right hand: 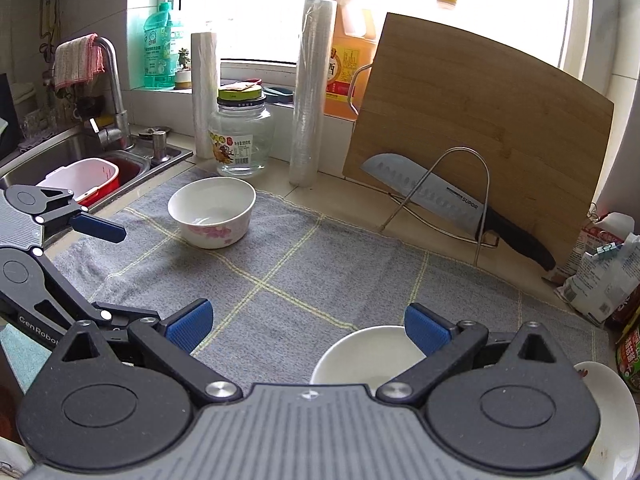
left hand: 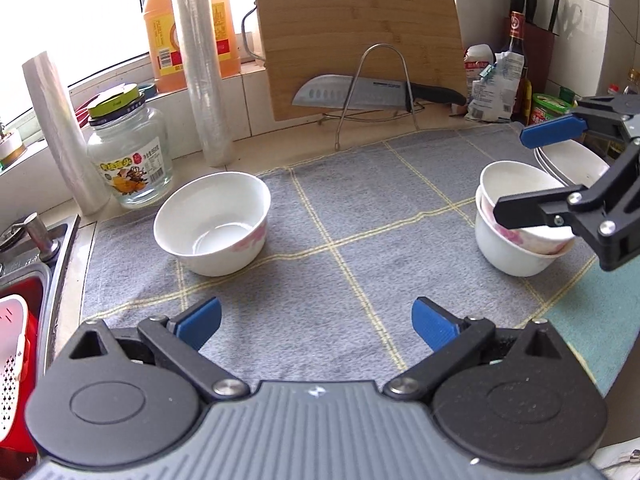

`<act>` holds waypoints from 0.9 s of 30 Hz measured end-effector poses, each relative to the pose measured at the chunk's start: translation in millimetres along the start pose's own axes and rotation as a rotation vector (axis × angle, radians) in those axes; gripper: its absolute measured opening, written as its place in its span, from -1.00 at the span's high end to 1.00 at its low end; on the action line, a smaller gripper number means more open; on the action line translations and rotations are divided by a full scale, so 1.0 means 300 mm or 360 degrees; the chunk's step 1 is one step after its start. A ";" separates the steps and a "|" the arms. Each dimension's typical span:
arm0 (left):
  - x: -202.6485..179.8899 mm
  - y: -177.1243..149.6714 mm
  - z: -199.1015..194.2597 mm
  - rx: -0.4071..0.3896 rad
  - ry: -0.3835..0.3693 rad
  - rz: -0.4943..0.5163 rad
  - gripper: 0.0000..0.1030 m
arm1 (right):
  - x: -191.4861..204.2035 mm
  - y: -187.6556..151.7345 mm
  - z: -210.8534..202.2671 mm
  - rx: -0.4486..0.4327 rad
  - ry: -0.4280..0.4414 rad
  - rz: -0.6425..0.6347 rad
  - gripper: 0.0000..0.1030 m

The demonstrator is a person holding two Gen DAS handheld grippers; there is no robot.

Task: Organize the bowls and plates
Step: 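Open the right tool and withdraw it from the nested bowls, then move the left tool down to the remaining white bowl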

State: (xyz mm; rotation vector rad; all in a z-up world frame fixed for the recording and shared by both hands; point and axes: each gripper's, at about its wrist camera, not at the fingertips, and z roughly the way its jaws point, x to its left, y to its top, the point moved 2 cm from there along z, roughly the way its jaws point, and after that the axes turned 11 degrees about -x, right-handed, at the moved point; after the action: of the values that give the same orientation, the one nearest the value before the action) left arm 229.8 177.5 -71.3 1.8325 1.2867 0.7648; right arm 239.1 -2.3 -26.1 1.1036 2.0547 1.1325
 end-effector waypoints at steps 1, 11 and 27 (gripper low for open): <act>0.029 0.000 0.004 0.0014 -0.0016 -0.0009 -0.96 | 0.033 0.005 0.008 0.0005 -0.0017 0.0005 -1.00; 0.302 0.079 0.037 -0.0056 -0.0157 0.0098 -0.96 | 0.285 0.026 0.131 0.0045 -0.0102 0.0037 -1.00; 0.466 0.164 0.274 0.0063 -0.0346 0.0001 -0.97 | 0.362 0.059 0.312 0.0114 -0.0154 -0.0020 -1.00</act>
State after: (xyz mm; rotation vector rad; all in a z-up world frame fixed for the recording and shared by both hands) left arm 364.8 279.9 -67.0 1.8901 1.1676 0.5269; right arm 261.1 135.0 -65.0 1.1554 2.0377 0.9871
